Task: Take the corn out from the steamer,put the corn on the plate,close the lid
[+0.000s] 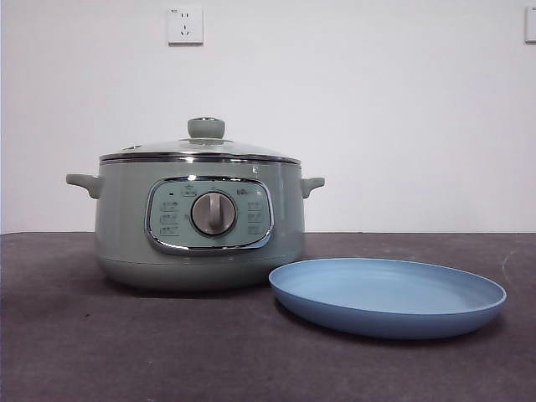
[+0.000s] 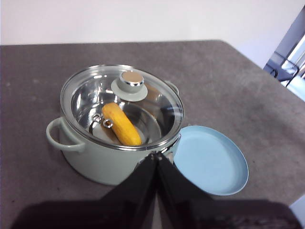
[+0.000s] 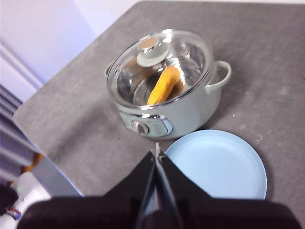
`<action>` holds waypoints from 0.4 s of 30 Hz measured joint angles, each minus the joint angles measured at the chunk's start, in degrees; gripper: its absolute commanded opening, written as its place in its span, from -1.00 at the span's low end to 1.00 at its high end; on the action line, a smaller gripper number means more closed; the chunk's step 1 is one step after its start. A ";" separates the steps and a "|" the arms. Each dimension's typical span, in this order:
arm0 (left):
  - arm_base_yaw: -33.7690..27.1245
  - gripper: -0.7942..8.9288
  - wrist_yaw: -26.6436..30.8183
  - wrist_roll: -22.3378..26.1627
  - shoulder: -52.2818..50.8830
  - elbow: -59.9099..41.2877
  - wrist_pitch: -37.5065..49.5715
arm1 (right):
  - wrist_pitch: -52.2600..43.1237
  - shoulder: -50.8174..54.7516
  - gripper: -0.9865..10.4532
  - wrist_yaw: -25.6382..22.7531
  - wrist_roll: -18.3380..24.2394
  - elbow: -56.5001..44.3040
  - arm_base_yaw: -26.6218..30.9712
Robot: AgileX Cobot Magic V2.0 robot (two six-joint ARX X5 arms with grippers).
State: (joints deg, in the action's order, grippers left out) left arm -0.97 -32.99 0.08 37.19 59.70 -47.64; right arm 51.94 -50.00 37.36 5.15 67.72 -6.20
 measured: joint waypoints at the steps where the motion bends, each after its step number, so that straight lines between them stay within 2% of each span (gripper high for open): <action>1: 0.00 -0.85 -0.02 0.24 0.20 0.39 -0.31 | 0.31 -0.24 -0.85 0.00 0.46 0.17 -0.26; 5: 0.00 -0.82 -0.02 0.92 0.22 0.74 -0.31 | 0.90 -0.63 -0.81 -0.02 1.55 0.17 -0.61; 6: 0.00 -0.76 -0.02 0.94 0.22 0.74 -0.31 | 0.90 -0.63 -0.80 -0.02 1.60 0.17 -0.61; 7: 0.00 -0.63 -0.02 0.94 0.22 0.74 -0.31 | 0.90 -0.63 -0.76 -0.02 1.66 0.17 -0.61; 9: 0.00 -0.16 -0.02 0.94 0.24 0.74 -0.31 | 0.90 -0.63 -0.49 -0.02 1.79 0.17 -0.61; 11: 0.00 0.37 -0.02 0.94 0.24 0.74 -0.31 | 0.87 -0.63 -0.10 -0.02 1.77 0.17 -0.61; 12: 0.00 0.41 -0.02 0.94 0.24 0.74 -0.31 | 0.87 -0.63 0.06 -0.02 1.77 0.17 -0.61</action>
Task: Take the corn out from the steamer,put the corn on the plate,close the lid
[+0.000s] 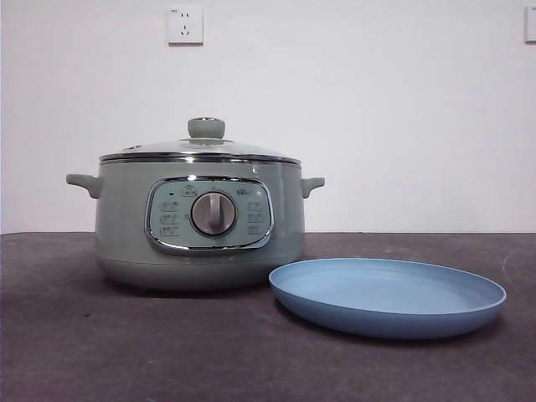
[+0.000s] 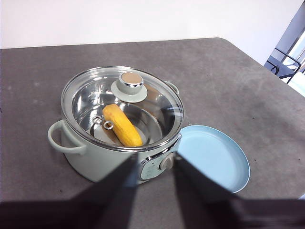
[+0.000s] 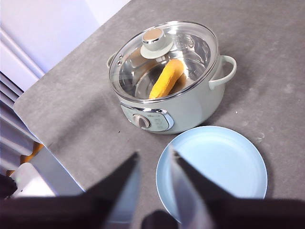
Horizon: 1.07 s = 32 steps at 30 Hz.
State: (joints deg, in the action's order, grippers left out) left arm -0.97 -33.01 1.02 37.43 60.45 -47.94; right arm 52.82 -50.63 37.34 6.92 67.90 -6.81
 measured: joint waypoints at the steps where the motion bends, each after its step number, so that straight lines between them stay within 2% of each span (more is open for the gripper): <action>1: 0.00 0.41 0.00 0.00 0.00 0.00 0.00 | 0.00 0.00 0.18 0.00 0.00 0.00 0.00; 2: 0.00 0.40 -0.02 0.00 0.00 0.00 0.00 | 0.00 0.00 0.24 -0.02 -0.02 0.00 -0.02; 7: 0.00 0.40 0.00 0.00 0.11 0.00 0.31 | -0.02 0.00 0.23 -0.04 -0.02 0.00 -0.07; 16: 1.25 0.40 -1.25 0.00 4.94 0.00 8.11 | -0.11 -0.04 0.23 -0.07 -0.09 0.00 -0.11; 25: 7.10 0.40 -0.57 -1.40 16.41 0.00 24.39 | -0.13 -0.85 0.23 -0.09 -0.09 0.00 -0.11; 32: 11.96 0.40 5.99 -2.14 27.82 1.81 35.91 | -0.11 -1.46 0.23 -0.09 -0.02 0.00 -0.11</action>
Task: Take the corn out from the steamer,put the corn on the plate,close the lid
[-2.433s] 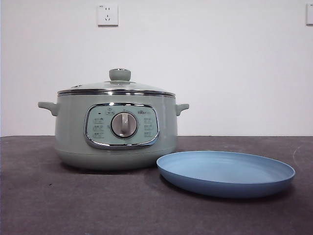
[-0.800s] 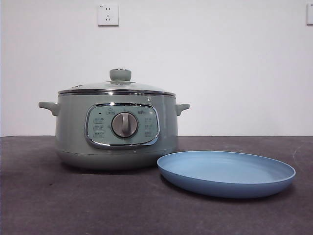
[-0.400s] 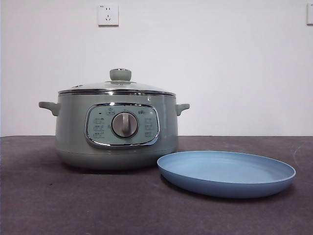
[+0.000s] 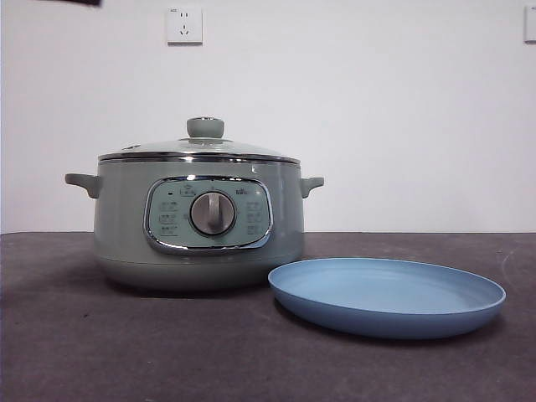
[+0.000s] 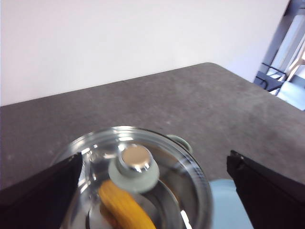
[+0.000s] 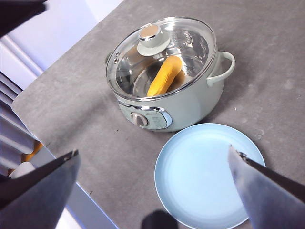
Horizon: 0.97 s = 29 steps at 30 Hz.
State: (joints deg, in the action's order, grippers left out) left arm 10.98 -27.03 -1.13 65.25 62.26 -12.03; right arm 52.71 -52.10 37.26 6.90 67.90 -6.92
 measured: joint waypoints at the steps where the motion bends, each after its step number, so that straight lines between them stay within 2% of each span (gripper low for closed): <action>1: 0.52 0.40 0.61 0.00 1.97 0.74 1.25 | -0.02 -0.13 0.23 0.00 -0.02 0.00 0.00; 6: 2.99 0.40 2.78 0.02 10.58 4.61 6.99 | -0.02 -0.46 0.23 0.00 0.00 0.00 0.00; 12: 5.77 0.40 4.79 1.42 20.31 9.22 7.69 | -0.02 -0.76 0.23 0.00 0.00 0.00 0.00; 16: 7.32 0.40 8.04 2.78 25.33 9.46 9.53 | 0.00 -0.96 0.23 0.00 0.00 0.00 0.00; 29: 8.55 0.39 12.33 3.69 28.65 9.49 6.60 | 0.00 -1.18 0.23 -0.02 0.07 0.00 0.00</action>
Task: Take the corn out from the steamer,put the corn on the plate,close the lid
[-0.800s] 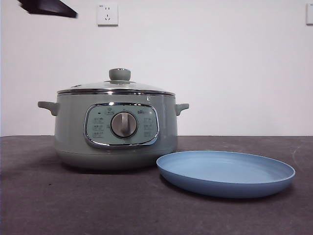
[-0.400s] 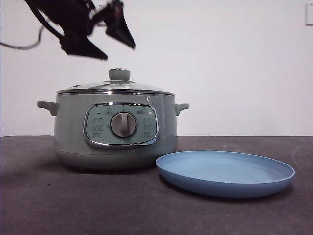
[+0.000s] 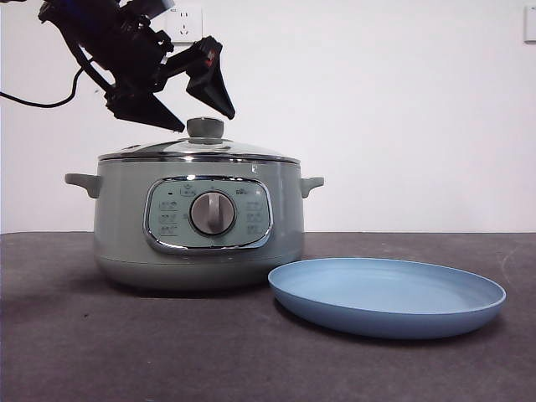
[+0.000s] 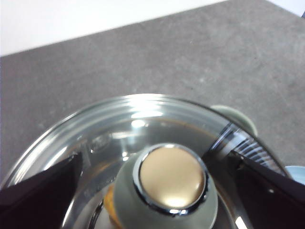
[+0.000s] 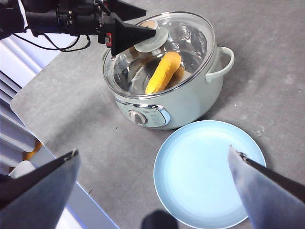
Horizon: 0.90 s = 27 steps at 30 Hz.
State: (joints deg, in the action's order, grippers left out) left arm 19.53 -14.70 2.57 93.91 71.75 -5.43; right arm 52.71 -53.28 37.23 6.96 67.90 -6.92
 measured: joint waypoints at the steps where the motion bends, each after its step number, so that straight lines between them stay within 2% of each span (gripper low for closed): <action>1: 0.00 0.39 0.09 0.00 0.17 0.00 -0.50 | 0.00 -0.02 0.23 0.00 0.02 0.00 0.00; 11: 0.07 0.37 0.96 0.52 1.95 0.17 -1.38 | 0.00 -0.02 0.22 -0.13 0.15 0.00 0.00; 13: 0.11 0.13 0.92 0.50 1.97 0.17 -1.40 | 0.00 -0.02 0.22 -0.13 0.15 0.00 0.00; 14: 0.11 -0.11 0.92 0.50 1.97 0.20 -1.40 | 0.00 -0.04 0.22 -0.13 0.15 0.00 0.00; 16: 0.11 -0.47 0.94 0.50 1.97 0.20 -1.40 | 0.00 -0.02 0.22 -0.17 0.15 0.00 0.00; 18: 0.11 -0.69 0.94 0.48 1.95 0.20 -1.40 | 0.00 -0.02 0.22 -0.22 0.15 0.00 0.00; 20: 0.11 -0.79 0.55 0.57 1.95 0.22 -1.40 | 0.00 -0.02 0.22 -0.24 0.15 0.00 0.00; 27: 0.55 -0.79 -0.15 0.85 1.95 0.59 -1.38 | 0.00 -0.04 0.22 -0.28 0.15 0.00 0.00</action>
State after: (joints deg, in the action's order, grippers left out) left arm 20.08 -14.85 3.42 95.85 72.34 -6.81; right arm 52.71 -53.32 36.95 7.11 67.90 -6.92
